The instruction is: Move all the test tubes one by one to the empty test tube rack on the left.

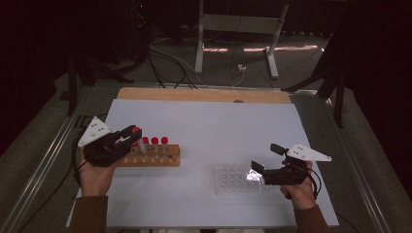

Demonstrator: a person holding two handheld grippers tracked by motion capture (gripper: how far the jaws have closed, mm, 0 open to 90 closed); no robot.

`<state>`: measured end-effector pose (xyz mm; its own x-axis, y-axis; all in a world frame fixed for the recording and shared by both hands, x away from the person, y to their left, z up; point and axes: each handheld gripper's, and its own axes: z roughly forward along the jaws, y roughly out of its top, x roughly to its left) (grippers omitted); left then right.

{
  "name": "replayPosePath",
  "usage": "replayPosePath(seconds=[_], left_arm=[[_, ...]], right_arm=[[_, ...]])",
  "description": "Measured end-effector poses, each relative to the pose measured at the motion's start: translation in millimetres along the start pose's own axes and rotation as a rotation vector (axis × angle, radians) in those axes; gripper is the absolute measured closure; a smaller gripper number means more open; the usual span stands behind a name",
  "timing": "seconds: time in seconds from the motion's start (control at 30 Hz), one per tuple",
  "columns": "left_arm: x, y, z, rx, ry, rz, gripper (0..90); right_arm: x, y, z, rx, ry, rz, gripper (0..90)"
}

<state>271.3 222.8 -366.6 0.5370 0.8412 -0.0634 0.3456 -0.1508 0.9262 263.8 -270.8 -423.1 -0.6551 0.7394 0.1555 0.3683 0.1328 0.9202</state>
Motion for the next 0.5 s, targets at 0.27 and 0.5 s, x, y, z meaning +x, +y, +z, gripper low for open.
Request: replayPosePath(seconds=[0.27,0.5], left_arm=[[6.6,-2.1,-3.6,0.000,0.026,-0.009,70.6],[14.9,-4.7,-9.1,-0.003,0.042,-0.029,70.7]], right_arm=[[-0.4,-0.6,0.3,0.002,0.003,0.001,0.0],[-0.9,-0.9,0.3,0.001,0.005,0.002,0.0]])
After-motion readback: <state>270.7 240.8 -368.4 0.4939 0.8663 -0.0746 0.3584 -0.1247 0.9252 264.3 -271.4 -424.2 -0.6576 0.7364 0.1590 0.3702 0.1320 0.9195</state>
